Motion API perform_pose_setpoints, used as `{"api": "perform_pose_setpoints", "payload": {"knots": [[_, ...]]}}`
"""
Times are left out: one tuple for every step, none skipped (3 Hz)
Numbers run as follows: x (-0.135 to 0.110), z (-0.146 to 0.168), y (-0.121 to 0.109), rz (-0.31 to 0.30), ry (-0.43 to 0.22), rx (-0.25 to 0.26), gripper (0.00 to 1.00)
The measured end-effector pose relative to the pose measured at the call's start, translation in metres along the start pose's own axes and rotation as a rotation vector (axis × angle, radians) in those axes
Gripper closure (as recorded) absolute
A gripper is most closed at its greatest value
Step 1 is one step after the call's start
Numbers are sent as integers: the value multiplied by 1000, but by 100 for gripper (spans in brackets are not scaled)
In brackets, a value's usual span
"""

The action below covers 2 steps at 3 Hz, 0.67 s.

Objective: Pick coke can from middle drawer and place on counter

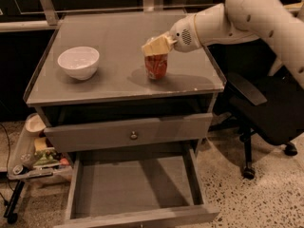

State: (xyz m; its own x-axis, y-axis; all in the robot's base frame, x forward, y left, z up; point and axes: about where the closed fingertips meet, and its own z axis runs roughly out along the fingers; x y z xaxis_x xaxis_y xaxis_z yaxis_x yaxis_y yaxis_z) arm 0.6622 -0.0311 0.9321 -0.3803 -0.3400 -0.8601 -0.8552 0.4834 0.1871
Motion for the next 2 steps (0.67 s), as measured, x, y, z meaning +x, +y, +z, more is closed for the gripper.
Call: {"api": "perform_pose_setpoints", "payload": {"knots": [[-4, 41, -9, 11, 9, -89, 100], [-7, 54, -9, 6, 22, -119, 100]]}}
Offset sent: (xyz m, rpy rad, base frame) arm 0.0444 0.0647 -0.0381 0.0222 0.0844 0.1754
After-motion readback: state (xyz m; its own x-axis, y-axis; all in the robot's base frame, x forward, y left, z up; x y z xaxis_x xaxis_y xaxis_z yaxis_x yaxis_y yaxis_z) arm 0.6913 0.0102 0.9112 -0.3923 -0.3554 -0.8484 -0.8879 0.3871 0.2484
